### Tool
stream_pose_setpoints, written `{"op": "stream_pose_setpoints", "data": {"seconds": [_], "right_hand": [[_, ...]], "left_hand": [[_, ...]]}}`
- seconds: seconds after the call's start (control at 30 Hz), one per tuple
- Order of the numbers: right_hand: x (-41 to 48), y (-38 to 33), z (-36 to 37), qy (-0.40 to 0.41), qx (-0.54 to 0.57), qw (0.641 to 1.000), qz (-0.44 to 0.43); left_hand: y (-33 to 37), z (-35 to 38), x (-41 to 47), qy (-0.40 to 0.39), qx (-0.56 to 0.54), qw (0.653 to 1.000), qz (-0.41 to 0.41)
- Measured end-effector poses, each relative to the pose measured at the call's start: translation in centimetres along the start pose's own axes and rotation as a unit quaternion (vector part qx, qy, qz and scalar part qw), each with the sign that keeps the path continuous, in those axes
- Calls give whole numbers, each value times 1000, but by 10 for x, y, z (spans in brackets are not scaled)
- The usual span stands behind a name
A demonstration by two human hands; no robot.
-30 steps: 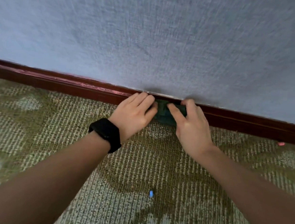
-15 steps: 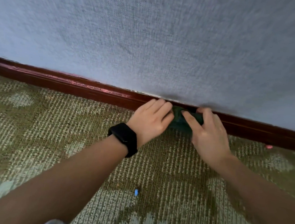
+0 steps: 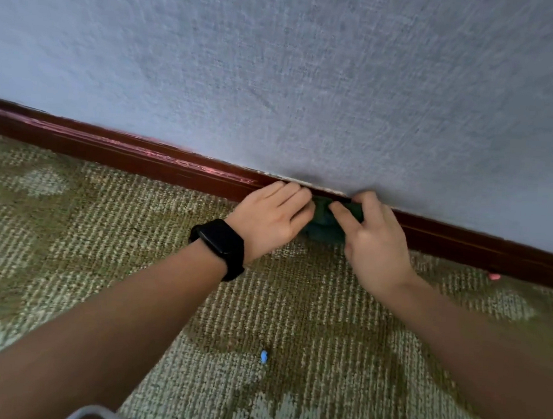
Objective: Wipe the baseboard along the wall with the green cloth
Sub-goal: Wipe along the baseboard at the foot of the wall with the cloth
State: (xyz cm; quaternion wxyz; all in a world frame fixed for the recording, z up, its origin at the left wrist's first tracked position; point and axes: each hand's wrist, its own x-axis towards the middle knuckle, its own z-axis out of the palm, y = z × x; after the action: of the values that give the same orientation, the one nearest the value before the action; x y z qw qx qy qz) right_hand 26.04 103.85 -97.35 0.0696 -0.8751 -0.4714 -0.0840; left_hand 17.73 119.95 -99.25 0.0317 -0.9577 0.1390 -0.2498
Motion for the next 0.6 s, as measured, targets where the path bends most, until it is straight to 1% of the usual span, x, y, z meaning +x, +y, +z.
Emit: {"op": "stream_pose_setpoints", "data": {"seconds": [0.1,0.2,0.3,0.37,0.5,0.6], "right_hand": [[19,-30,-1,-15,-1,999,-30],[27,-48,-3,-53,-27,996,-61],[30,-54,-10,-124,-46,991,-26],[31,-54,-18,-156,-40,987,-2],[31,-55,-40,-178,-10,984,1],[26,-54,-49,-211,45,976,-1]], "left_hand": [[-23,-15,-18,-33,16,999,-4],[-32,-25,-25,-65,23,998,-2],[-31,-30,-21,-85,14,996,0],[-29,-36,-18,-97,6,995,-7],[-25,-57,-22,-116,-4,993,-32],[-23,-72,-22,-158,-45,983,-83]]}}
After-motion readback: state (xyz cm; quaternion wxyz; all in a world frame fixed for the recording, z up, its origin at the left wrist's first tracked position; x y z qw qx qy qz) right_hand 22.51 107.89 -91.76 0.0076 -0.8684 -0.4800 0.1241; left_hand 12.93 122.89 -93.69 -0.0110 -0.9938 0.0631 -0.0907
